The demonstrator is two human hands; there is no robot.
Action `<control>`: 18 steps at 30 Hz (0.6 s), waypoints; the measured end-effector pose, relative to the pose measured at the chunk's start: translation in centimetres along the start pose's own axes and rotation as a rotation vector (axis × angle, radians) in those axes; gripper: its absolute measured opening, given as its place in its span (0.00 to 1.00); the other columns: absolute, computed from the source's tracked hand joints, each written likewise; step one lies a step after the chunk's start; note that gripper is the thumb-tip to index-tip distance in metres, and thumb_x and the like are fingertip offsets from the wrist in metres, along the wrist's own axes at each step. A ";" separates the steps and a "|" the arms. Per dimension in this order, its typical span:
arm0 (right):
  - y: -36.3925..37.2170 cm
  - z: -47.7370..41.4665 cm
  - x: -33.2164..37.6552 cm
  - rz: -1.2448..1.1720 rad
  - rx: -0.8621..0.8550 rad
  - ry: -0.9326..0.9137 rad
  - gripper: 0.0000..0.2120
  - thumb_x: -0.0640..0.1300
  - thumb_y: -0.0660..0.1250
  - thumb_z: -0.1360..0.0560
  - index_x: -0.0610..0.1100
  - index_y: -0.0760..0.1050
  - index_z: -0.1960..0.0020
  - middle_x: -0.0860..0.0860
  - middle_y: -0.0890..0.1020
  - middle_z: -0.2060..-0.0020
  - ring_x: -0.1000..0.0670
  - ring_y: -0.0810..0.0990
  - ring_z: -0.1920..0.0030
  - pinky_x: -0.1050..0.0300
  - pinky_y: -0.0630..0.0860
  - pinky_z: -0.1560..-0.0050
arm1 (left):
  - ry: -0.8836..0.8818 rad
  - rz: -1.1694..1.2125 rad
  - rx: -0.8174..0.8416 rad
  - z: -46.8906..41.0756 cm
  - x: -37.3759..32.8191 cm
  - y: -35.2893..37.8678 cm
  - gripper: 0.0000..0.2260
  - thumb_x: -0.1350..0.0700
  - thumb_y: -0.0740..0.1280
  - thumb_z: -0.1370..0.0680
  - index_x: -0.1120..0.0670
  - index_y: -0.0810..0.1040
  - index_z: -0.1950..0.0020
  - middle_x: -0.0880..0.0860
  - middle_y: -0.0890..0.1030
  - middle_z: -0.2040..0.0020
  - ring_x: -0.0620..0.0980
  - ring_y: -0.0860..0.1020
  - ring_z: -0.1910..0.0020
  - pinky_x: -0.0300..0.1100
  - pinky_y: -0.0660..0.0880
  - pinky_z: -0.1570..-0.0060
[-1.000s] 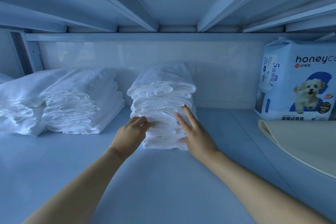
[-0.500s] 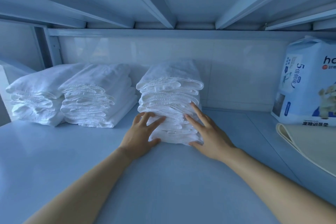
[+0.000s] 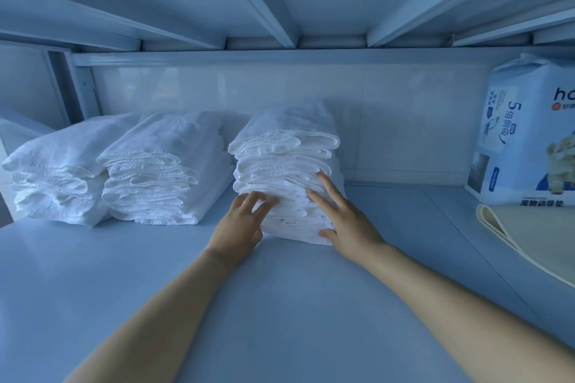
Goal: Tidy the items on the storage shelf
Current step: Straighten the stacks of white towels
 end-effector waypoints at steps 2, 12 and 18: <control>0.4 -0.6 0.2 0.011 -0.001 0.001 0.38 0.33 0.69 0.29 0.51 0.56 0.26 0.63 0.36 0.27 0.47 0.68 0.33 0.59 0.72 0.48 | -0.003 -0.001 -0.012 0.2 0.6 0.0 0.27 0.65 0.63 0.27 0.48 0.69 0.30 0.51 0.69 0.35 0.53 0.66 0.34 0.50 0.78 0.50; 0.8 -0.4 0.2 -0.003 -0.085 0.044 0.37 0.34 0.71 0.30 0.51 0.59 0.27 0.63 0.39 0.26 0.47 0.68 0.32 0.57 0.73 0.44 | -0.181 0.122 -0.035 0.3 3.2 0.2 0.10 0.53 0.66 0.23 0.49 0.77 0.43 0.46 0.76 0.43 0.50 0.76 0.46 0.46 0.75 0.56; 0.8 0.6 0.0 0.020 -0.080 0.117 0.36 0.39 0.67 0.26 0.62 0.55 0.27 0.66 0.39 0.27 0.50 0.62 0.29 0.53 0.74 0.42 | -0.189 0.148 -0.001 0.7 3.6 0.6 0.11 0.52 0.64 0.22 0.48 0.79 0.41 0.45 0.77 0.40 0.49 0.77 0.44 0.42 0.73 0.48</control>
Point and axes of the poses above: each hand's wrist, its own z-axis away from the middle knuckle, its own y-axis out of the palm, x = y × z, the point moved 8 cm from there along -z, towards the middle knuckle
